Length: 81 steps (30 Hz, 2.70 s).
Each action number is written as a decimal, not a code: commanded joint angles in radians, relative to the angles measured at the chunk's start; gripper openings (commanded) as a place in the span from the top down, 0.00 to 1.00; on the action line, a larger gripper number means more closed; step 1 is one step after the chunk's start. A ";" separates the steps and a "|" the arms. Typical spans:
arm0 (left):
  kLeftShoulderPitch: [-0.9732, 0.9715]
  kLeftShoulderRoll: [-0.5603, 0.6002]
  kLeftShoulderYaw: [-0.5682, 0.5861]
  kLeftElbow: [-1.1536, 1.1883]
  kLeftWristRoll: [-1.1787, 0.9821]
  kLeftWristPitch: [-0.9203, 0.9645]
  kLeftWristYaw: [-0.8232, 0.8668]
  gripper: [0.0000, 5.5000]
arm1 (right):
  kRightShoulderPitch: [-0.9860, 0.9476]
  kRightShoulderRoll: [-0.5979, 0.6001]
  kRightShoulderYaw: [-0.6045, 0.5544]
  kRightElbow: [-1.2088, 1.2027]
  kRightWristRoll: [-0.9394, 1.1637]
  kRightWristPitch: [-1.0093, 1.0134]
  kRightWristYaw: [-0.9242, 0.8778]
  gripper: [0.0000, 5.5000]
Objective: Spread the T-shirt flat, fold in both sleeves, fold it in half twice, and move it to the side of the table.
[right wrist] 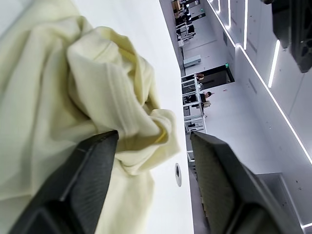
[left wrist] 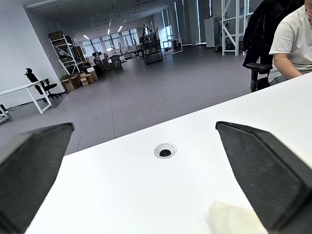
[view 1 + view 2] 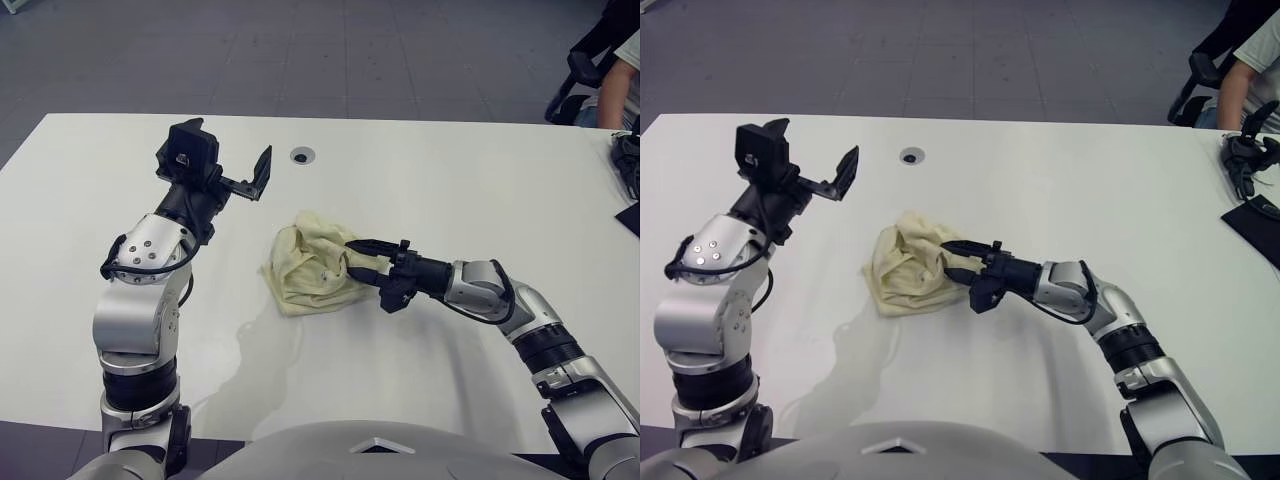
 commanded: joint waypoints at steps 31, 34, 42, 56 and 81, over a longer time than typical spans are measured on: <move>0.025 -0.007 -0.018 -0.015 -0.017 0.020 0.022 0.02 | 0.007 0.026 0.021 -0.004 0.039 0.086 0.007 0.66; 0.023 -0.005 -0.021 -0.016 -0.018 0.021 0.021 0.02 | 0.012 0.027 0.022 -0.007 0.042 0.092 0.004 0.76; 0.033 0.016 -0.012 -0.018 -0.017 0.017 0.011 0.02 | 0.025 0.012 0.013 -0.003 0.047 0.101 -0.001 0.98; 0.395 0.318 -0.095 -0.088 0.181 -0.504 -0.251 0.02 | -0.006 -0.079 -0.170 -0.396 0.406 0.419 0.191 0.99; 0.415 0.249 -0.293 0.065 0.524 -0.658 -0.172 0.25 | -0.016 -0.030 -0.178 -0.455 0.427 0.507 0.248 1.00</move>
